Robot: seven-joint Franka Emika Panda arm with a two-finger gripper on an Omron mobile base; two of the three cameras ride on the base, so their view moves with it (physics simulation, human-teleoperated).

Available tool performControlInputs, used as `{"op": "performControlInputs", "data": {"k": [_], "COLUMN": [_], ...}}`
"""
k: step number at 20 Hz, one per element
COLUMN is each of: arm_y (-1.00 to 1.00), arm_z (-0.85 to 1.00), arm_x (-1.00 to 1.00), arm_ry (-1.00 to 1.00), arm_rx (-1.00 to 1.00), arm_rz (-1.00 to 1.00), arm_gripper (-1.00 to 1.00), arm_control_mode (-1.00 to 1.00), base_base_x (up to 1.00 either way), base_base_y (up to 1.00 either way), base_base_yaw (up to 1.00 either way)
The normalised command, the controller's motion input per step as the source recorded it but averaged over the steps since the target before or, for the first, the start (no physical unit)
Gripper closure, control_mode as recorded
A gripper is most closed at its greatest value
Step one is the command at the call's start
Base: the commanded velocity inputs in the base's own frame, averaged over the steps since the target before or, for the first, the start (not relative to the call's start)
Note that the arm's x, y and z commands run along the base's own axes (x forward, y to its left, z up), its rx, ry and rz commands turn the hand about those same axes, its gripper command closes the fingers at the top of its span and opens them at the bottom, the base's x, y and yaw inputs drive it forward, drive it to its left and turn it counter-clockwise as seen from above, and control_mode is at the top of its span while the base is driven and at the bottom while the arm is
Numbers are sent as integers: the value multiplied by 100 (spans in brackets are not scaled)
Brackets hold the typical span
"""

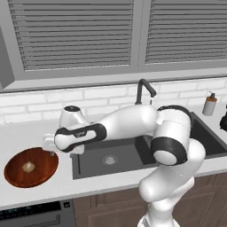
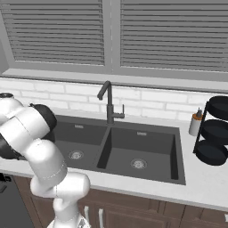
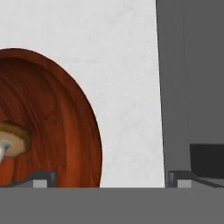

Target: Pick the mushroom from the sink and place it in the bowl. Then pick the bowl and place it in the microwave. Then close the microwave door and press the start button.

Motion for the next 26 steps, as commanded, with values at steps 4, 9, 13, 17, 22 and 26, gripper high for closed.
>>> {"op": "performControlInputs", "data": {"k": [4,9,13,17,22,26], "arm_y": [35,38,29,18,4,14], "arm_z": [-11,-12,-14,-30,-42,-31], "arm_x": [48,32,23,7,0,0], "arm_ry": [0,0,1,0,0,0], "arm_rx": [0,0,0,0,0,0], "arm_rz": [0,0,0,0,0,0], "arm_gripper": [-100,-100,-100,-100,-100,100], "arm_control_mode": [-100,-100,-100,-100,-100,-100], "base_base_x": [0,0,0,0,0,0], "base_base_y": [0,0,0,0,0,0], "base_base_yaw": [0,0,0,0,0,0]}}
